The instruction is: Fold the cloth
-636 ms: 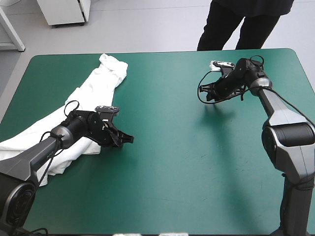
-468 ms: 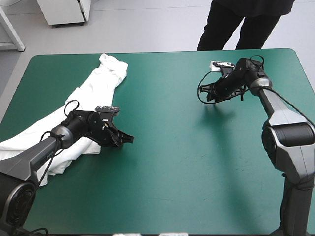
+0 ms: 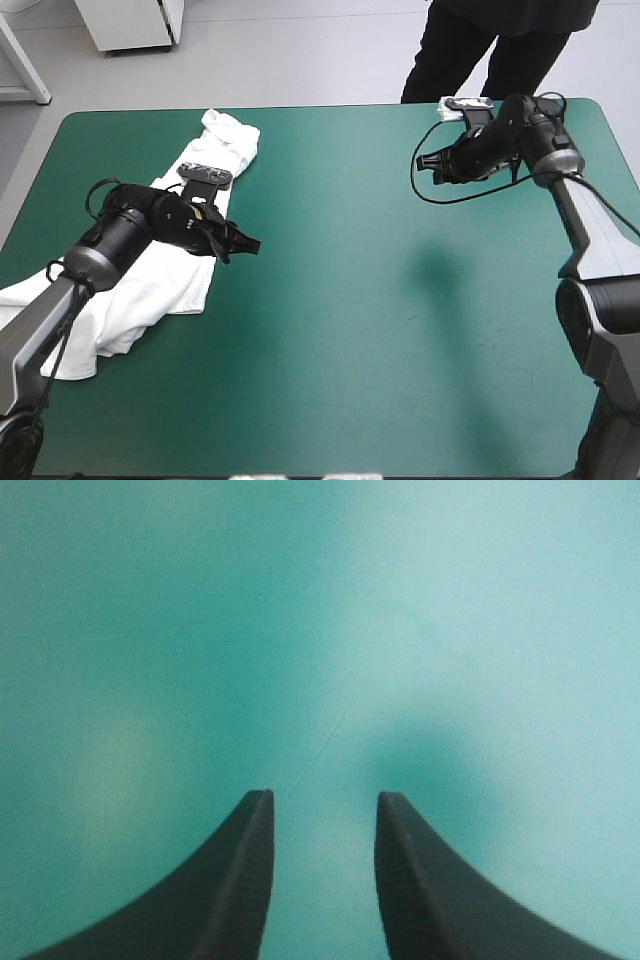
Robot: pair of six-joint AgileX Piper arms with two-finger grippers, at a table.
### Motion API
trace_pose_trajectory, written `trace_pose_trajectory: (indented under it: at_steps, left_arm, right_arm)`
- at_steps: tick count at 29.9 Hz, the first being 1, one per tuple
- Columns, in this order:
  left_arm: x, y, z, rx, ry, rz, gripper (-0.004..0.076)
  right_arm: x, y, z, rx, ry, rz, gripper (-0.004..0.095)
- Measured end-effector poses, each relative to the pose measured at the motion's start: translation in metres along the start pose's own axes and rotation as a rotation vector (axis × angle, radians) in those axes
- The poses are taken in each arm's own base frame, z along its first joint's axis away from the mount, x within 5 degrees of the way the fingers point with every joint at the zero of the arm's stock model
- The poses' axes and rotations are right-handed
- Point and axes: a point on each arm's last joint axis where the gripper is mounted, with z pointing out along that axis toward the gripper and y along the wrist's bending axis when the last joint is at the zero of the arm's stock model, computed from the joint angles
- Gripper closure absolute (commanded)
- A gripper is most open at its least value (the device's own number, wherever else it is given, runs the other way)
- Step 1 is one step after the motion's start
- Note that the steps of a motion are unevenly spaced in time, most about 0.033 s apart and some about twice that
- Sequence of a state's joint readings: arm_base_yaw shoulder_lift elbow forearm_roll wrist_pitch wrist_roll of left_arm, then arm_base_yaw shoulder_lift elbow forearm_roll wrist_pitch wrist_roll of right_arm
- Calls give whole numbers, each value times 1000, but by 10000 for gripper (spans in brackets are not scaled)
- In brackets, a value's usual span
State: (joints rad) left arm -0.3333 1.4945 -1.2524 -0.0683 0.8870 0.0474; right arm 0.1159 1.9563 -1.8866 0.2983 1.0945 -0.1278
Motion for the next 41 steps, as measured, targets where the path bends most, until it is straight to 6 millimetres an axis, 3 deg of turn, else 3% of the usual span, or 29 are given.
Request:
trace_pose_trajectory:
  at_steps: [7, 13, 16, 20, 24, 32, 41]
  left_arm:
    - [-1, 9, -54, -122, 108, 78, 206]
    - [-21, 32, -90, -333, 16, 47, 206]
    - [-29, 57, -94, -364, 1, -43, 206]
    - [-32, 97, -66, -304, 64, -180, 214]
    - [-29, 125, -22, -288, 185, -211, 214]
    - [-24, 143, 60, -253, 339, -209, 214]
    - [-15, 152, 105, -189, 406, -249, 219]
  right_arm:
    - [9, 20, -62, -40, -18, -27, 584]
    - [17, 36, -109, -81, -88, -46, 584]
    - [20, 42, -127, -84, -125, -57, 584]
    - [23, 44, -137, -85, -142, -64, 584]
    - [23, 44, -137, -85, -140, -64, 584]
    - [23, 44, -137, -85, -140, -62, 584]
    - [23, 44, -137, -85, -140, -62, 585]
